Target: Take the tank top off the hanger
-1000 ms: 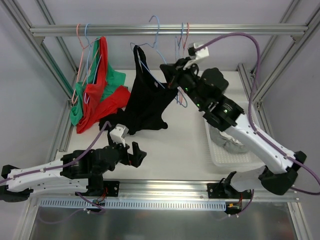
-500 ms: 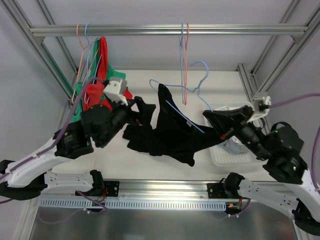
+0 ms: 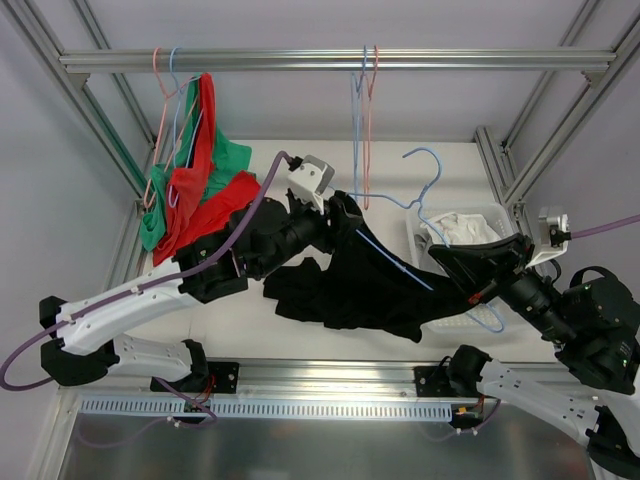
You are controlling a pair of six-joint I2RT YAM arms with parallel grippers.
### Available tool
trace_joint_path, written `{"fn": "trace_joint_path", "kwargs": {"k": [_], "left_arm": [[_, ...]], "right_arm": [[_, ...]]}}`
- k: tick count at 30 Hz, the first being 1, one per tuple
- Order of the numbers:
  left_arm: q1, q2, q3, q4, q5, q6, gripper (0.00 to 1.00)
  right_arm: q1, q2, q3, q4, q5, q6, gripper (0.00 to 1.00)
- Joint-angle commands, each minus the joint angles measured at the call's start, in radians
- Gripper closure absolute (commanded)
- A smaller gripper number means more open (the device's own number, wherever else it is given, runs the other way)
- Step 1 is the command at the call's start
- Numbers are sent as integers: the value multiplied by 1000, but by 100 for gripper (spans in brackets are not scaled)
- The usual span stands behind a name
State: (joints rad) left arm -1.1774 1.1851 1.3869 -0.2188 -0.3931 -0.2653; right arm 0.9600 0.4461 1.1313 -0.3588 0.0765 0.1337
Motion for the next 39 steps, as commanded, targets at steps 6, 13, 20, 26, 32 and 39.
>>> {"fn": "trace_joint_path", "kwargs": {"k": [6, 13, 20, 26, 32, 39], "left_arm": [[22, -25, -29, 98, -50, 29, 97], [39, -88, -88, 110, -105, 37, 100], [44, -125, -109, 113, -272, 25, 100], [48, -160, -138, 114, -415, -14, 100], [64, -182, -187, 113, -556, -26, 100], [76, -217, -230, 116, -387, -37, 100]], "right_arm": [[3, -10, 32, 31, -23, 27, 100], [5, -6, 38, 32, -40, 27, 100], [5, 3, 30, -6, -105, 14, 100], [5, -1, 16, -28, -207, 17, 100], [5, -47, -4, -32, -279, 1, 100], [3, -102, -59, 99, -311, -17, 100]]}}
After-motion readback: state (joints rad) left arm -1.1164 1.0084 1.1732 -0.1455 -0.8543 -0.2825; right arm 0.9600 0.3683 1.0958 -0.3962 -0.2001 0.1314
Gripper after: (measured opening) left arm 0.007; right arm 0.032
